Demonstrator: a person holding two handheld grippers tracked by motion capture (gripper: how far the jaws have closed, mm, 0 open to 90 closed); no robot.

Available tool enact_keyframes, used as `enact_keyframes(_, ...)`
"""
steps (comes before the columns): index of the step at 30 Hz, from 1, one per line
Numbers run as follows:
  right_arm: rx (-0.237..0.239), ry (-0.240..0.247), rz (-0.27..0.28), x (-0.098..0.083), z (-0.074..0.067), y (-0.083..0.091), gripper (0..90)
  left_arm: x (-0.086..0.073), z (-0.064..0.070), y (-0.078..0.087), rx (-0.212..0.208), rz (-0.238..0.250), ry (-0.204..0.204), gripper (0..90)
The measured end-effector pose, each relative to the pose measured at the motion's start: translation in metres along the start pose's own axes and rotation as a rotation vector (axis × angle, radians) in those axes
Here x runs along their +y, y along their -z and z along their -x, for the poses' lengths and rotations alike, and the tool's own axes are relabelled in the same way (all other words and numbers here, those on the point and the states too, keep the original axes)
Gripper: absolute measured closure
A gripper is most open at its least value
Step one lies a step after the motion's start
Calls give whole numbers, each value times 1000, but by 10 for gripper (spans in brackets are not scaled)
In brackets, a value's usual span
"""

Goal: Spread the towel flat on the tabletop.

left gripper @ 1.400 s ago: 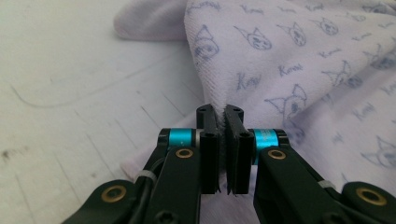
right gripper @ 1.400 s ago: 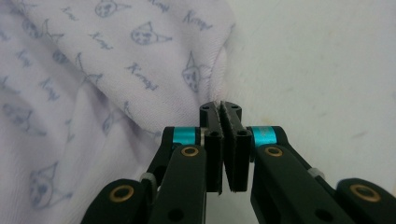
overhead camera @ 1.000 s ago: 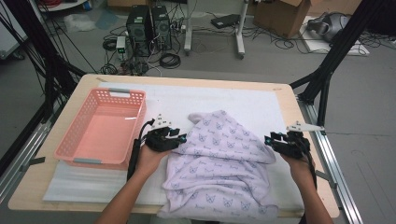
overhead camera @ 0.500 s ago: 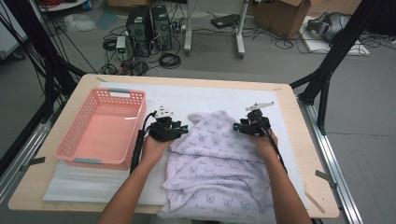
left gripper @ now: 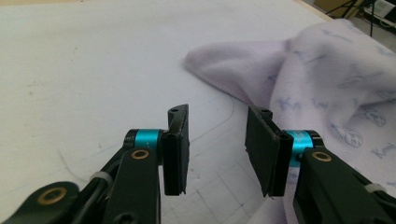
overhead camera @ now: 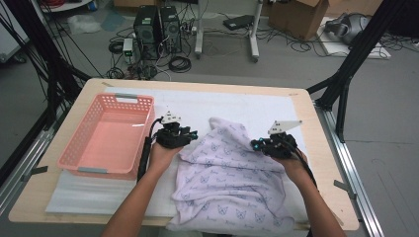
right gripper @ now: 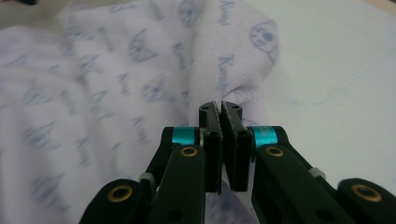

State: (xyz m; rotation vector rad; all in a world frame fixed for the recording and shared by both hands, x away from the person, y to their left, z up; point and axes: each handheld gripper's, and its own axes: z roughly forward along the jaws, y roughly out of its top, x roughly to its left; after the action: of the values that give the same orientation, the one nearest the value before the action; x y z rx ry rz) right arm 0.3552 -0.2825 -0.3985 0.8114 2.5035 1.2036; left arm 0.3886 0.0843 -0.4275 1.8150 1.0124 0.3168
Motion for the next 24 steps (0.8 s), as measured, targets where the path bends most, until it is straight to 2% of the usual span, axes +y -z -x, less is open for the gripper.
enact_keyframes(3, 36, 28, -23, -14, -12, 9, 871, 0, 2, -2, -9, -5, -3, 600)
enact_keyframes(5, 70, 47, -61, -28, -20, 12, 871, 0, 5, -4, -14, -6, -5, 615)
enact_keyframes(8, 67, 49, -103, -45, -25, 13, 870, -1, 7, -8, -21, -8, -4, 634)
enact_keyframes(11, 67, 10, -62, -54, -25, 15, 853, -3, 12, -14, -40, -23, 4, 636)
enact_keyframes(13, 60, 3, -39, -52, -26, 16, 751, -4, 16, -18, -54, -37, -9, 629)
enact_keyframes(14, 55, -7, -25, -51, -25, 17, 707, -5, 19, -21, -61, -42, -3, 622)
enact_keyframes(18, -8, -51, 44, -48, -20, 25, 671, -8, 26, -28, -104, -68, 3, 551)
enact_keyframes(21, -36, -82, 62, -50, -16, 29, 667, -10, 37, -33, -144, -95, -40, 481)
enact_keyframes(24, -47, -88, 59, -53, -14, 30, 668, -9, 52, -38, -179, -165, -126, 451)
